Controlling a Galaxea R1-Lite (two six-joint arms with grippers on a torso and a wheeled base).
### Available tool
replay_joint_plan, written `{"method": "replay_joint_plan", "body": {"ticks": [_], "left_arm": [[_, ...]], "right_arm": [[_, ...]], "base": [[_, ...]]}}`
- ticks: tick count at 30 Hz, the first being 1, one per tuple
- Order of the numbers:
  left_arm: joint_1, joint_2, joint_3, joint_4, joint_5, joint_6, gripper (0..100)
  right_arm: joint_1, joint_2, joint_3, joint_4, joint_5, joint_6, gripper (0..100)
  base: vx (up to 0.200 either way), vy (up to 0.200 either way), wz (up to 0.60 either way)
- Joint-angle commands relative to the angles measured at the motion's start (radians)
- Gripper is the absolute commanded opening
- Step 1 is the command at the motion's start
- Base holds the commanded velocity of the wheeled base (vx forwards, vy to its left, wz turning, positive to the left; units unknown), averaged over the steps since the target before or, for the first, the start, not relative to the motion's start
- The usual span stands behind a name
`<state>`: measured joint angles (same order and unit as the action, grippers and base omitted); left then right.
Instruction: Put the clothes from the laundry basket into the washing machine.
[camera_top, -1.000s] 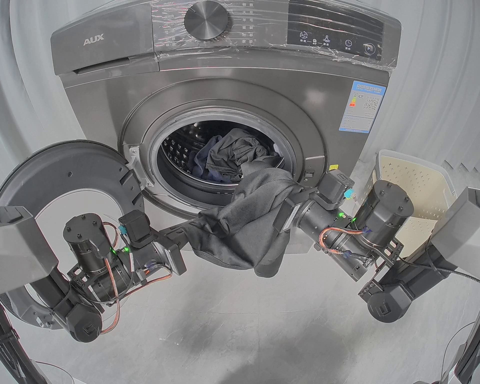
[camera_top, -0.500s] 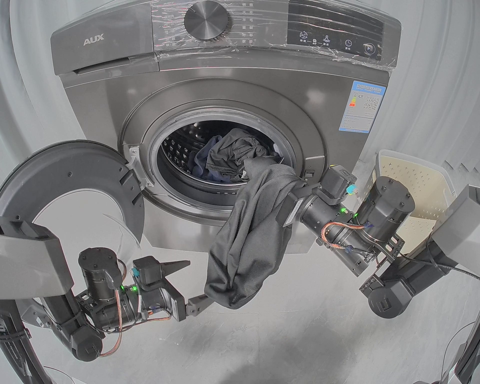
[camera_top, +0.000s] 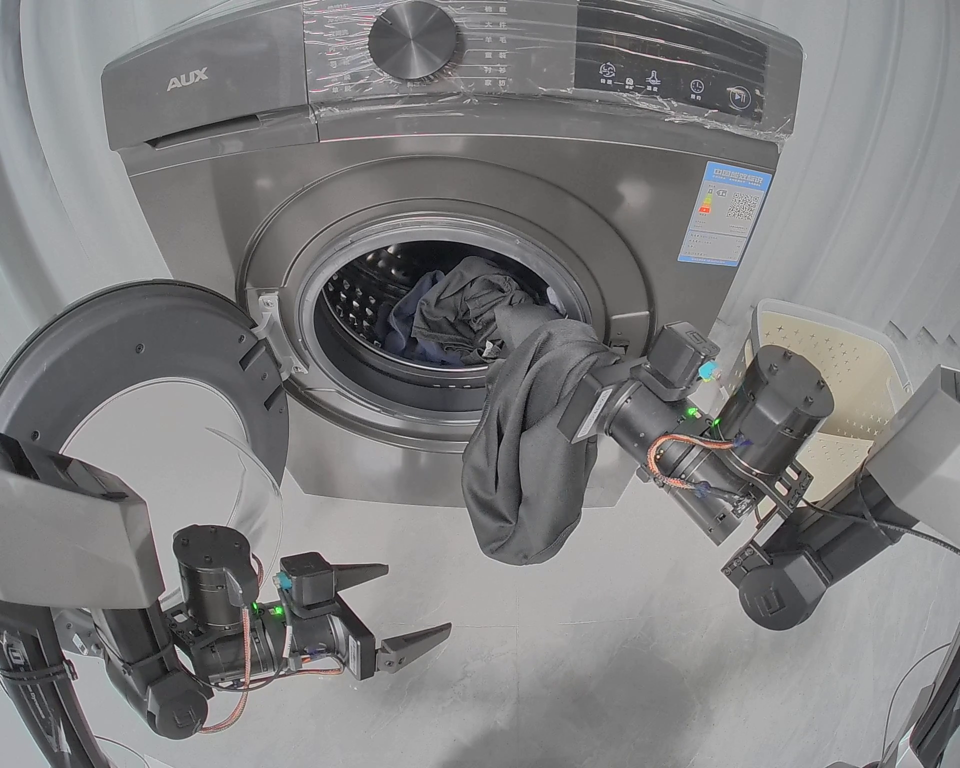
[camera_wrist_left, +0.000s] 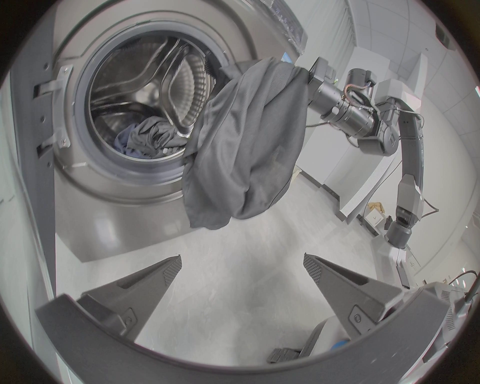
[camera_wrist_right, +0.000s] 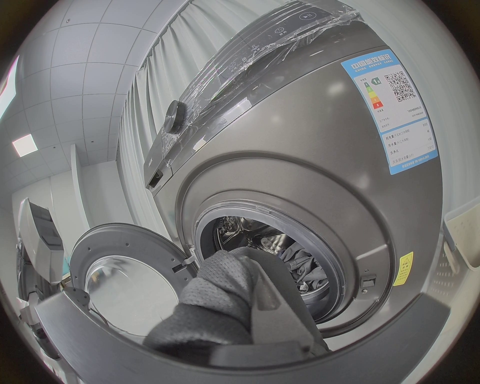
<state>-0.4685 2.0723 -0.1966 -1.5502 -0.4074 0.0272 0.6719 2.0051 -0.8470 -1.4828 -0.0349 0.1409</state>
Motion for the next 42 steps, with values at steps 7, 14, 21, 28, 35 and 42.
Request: {"method": "replay_joint_plan", "body": {"ticks": [7, 14, 21, 28, 35, 42], "left_arm": [[-0.093, -0.058, -0.136, -0.001, 0.012, -0.021, 100], [-0.136, -0.047, -0.277, -0.001, 0.044, -0.096, 100], [-0.142, 0.012, -0.373, -0.001, 0.093, -0.098, 100], [-0.136, 0.057, -0.448, 0.001, 0.110, -0.099, 100], [-0.133, 0.097, -0.495, 0.001, 0.131, -0.098, 100], [-0.117, 0.143, -0.573, 0.002, 0.176, -0.096, 100]], "right_arm": [[0.063, 0.011, 0.000, 0.010, -0.002, -0.006, 0], [0.077, 0.012, -0.001, 0.015, -0.002, -0.006, 0], [0.095, 0.011, 0.000, 0.018, -0.002, -0.004, 0], [0.113, 0.009, 0.005, 0.024, -0.016, -0.006, 0], [0.126, 0.003, 0.013, 0.024, -0.017, -0.004, 0], [0.135, -0.002, 0.026, 0.024, -0.017, -0.004, 0]], "base": [[0.000, 0.000, 0.00], [0.000, 0.000, 0.00], [0.000, 0.000, 0.00], [0.000, 0.000, 0.00], [0.000, 0.000, 0.00], [0.000, 0.000, 0.00]]}}
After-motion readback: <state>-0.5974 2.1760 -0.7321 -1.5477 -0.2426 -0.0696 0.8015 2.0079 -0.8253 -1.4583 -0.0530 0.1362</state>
